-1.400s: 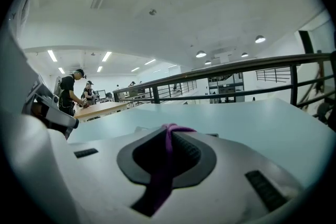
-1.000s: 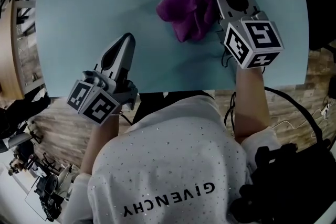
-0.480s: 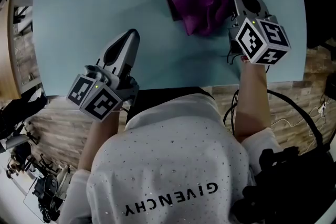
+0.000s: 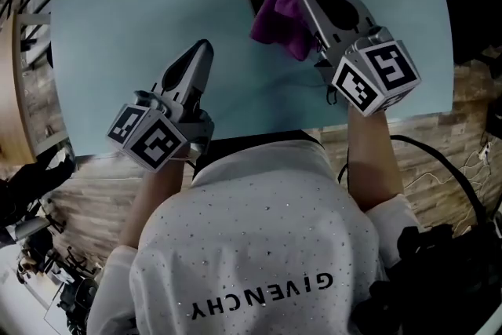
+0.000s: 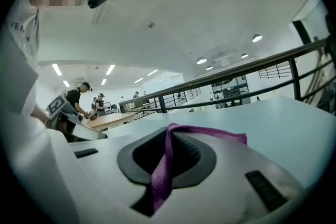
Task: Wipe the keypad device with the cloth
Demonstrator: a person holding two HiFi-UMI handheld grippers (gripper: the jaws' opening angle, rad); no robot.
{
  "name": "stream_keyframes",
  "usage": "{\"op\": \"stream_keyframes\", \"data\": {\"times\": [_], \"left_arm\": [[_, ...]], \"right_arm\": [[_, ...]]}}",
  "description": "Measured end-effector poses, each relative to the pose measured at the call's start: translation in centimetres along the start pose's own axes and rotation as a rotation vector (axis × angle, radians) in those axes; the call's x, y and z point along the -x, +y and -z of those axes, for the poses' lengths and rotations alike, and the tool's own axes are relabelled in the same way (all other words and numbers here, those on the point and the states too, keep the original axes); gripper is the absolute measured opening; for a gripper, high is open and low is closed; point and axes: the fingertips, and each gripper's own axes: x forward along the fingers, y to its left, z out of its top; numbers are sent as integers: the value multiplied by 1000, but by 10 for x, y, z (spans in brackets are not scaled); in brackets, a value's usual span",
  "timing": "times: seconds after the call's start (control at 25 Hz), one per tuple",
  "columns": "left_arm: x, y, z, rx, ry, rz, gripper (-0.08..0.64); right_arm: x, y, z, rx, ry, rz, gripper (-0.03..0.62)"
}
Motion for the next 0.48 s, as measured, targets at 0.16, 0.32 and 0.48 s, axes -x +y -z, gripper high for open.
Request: {"op": "stream_keyframes", "data": {"times": [0.16, 0.32, 0.48], "left_arm": [[-11, -9, -12, -26, 5, 47, 0], [-11, -3, -18, -28, 13, 67, 0], [-13, -3, -20, -20, 3, 71, 0]], "right_arm": [[-24, 40, 13, 88, 81, -74, 28], [-46, 63, 33, 168, 162, -82, 28], [-47, 59, 47, 240, 220, -84, 28]]}}
